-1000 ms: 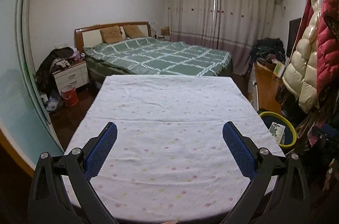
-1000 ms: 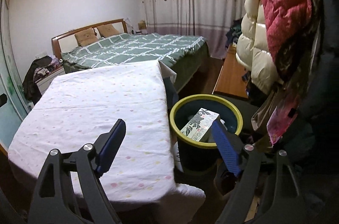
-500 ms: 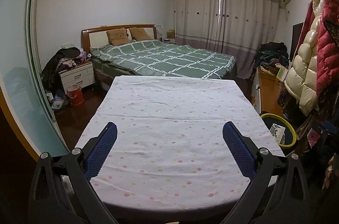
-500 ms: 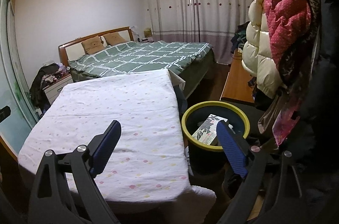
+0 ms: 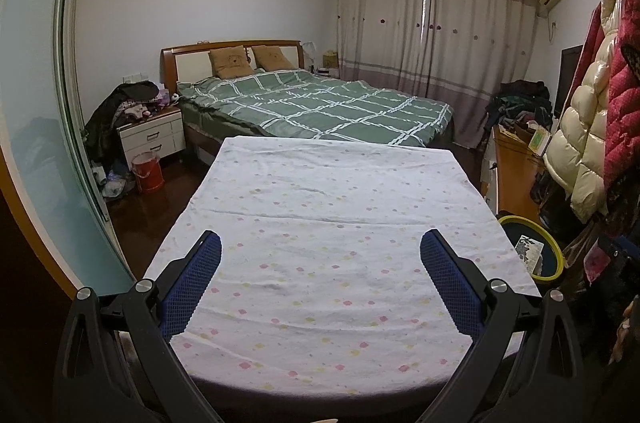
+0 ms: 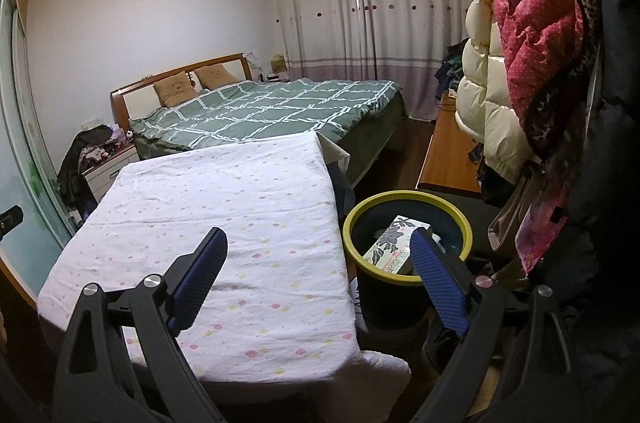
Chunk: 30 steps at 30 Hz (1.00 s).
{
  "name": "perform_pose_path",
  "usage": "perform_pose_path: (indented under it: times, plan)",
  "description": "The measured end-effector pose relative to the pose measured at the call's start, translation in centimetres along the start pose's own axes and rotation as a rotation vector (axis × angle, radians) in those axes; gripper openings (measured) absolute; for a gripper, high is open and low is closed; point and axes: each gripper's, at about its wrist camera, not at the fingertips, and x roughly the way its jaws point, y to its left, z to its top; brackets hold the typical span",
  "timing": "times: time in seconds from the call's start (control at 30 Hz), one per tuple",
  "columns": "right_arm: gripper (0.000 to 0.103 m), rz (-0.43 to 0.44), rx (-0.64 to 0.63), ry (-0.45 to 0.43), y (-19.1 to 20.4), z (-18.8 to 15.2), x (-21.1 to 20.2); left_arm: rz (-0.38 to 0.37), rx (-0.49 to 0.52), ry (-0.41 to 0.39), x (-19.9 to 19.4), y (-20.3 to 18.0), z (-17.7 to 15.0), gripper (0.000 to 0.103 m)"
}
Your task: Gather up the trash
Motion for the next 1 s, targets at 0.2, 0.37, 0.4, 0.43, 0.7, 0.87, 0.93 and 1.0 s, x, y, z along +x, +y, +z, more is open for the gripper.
perform_pose_path:
  times: [0.2, 0.37, 0.4, 0.43, 0.7, 0.87, 0.93, 1.0]
  plan:
    - [0.088, 0.001, 0.004, 0.000, -0.13, 0.10, -0.09, -0.003, 0.007, 0.005, 0.00, -0.30, 0.11, 0.098]
    - [0.088, 0.002, 0.004, 0.002, -0.10, 0.13, -0.06, -0.003, 0.010, 0.010, 0.09, -0.45, 0.04, 0.098]
    - [0.088, 0.002, 0.001, 0.003, -0.08, 0.12, -0.06, -0.003, 0.011, 0.010, 0.09, -0.44, 0.03, 0.098]
    - [0.088, 0.003, 0.002, 0.002, -0.12, 0.13, -0.06, -0.004, 0.012, 0.011, 0.13, -0.53, -0.01, 0.098]
    - [0.088, 0.004, 0.003, 0.006, -0.08, 0.07, 0.09, -0.004, 0.017, 0.016, 0.42, -0.45, -0.13, 0.098]
    - [0.088, 0.003, 0.003, 0.006, -0.09, 0.07, 0.10, -0.004, 0.021, 0.014, 0.46, -0.53, -0.18, 0.098]
    - [0.088, 0.005, 0.003, 0.006, -0.10, 0.07, 0.10, -0.004, 0.022, 0.016, 0.49, -0.56, -0.21, 0.098]
    - [0.088, 0.004, 0.004, 0.008, -0.07, 0.01, 0.19, -0.005, 0.023, 0.020, 0.58, -0.67, -0.22, 0.098]
